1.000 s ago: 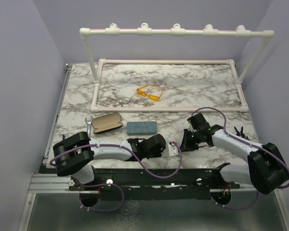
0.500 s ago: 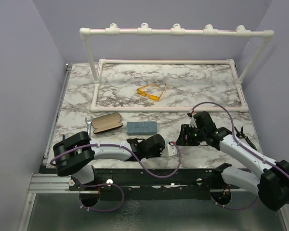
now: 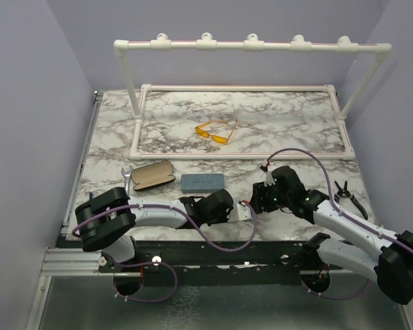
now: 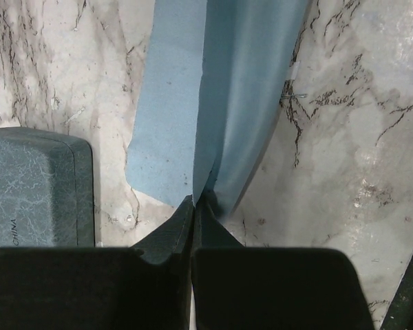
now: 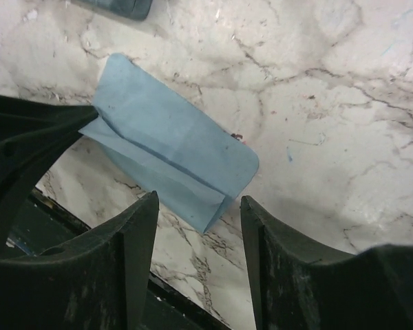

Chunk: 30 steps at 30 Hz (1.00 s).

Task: Organize the sunglasses
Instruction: Fold the glasses cleaning cloth at the center of the board.

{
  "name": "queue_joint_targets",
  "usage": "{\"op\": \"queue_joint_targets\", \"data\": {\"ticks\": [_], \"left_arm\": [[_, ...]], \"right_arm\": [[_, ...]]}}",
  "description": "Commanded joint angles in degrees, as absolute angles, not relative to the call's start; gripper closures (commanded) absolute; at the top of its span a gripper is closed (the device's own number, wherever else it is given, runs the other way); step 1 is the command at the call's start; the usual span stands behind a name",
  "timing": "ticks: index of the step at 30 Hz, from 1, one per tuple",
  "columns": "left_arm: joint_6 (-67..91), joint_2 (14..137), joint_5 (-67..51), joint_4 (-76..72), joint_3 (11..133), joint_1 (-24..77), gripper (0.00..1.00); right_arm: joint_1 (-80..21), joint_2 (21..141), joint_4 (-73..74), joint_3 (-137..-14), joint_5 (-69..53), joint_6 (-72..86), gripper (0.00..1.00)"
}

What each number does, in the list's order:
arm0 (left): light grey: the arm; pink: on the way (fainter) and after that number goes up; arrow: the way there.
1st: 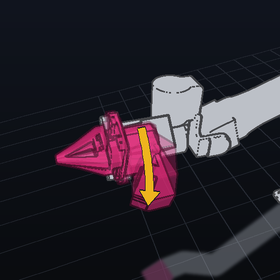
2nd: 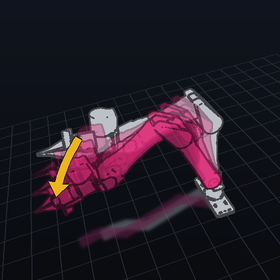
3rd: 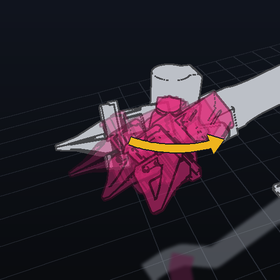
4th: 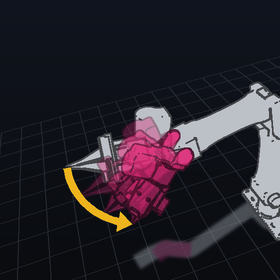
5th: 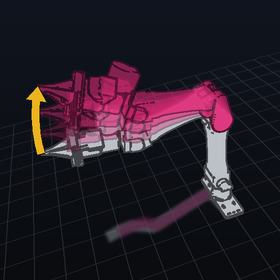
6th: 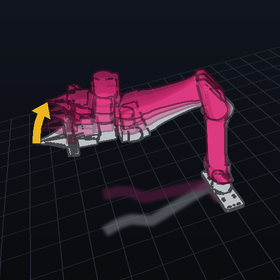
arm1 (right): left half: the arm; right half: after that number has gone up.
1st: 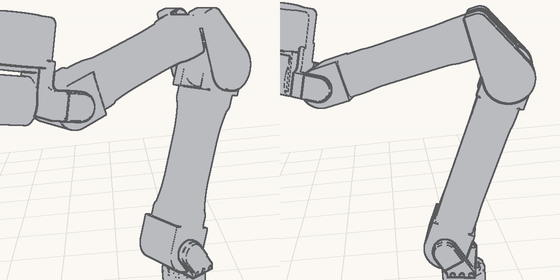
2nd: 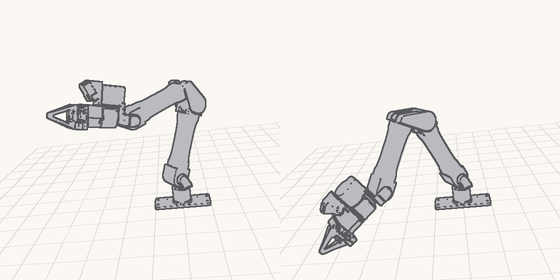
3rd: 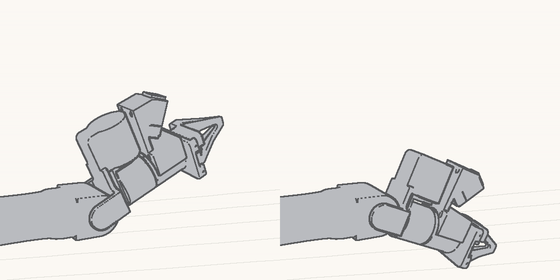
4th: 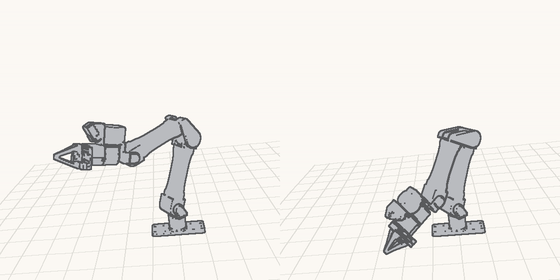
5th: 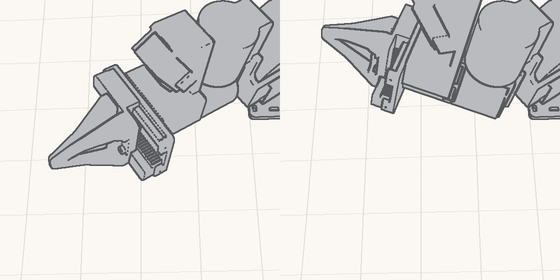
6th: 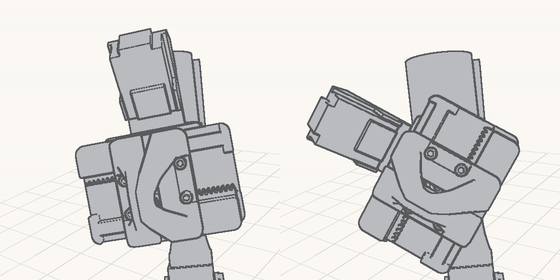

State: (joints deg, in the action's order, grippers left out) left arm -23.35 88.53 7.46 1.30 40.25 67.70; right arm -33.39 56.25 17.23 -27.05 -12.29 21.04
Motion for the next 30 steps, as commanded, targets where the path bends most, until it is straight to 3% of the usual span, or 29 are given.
{"op": "queue_joint_targets", "data": {"ticks": [1, 11, 17, 30], "left_arm": [[-24.1, 88.14, 3.93, 0.18, 38.71, 66.46, 1.0], [-27.22, 87.13, 0.68, -2.58, 37.5, 65.57, 1.0], [-28.03, 87.19, 0.01, -2.47, 37.26, 65.14, 1.0], [-28.85, 87.54, 0.05, -2.3, 37.51, 64.51, 1.0]], "right_arm": [[-39.0, 56.62, 18.77, -28.04, -3.49, 23.64, 0.45], [-42.01, 64.01, 20.64, -31.16, 3.44, 26.89, 0.45], [-42.51, 61.05, 13.05, -27.24, 0.89, 28.73, 0.57], [-42.71, 60.19, 8.88, -22.64, -0.3, 30.46, 0.58]]}}
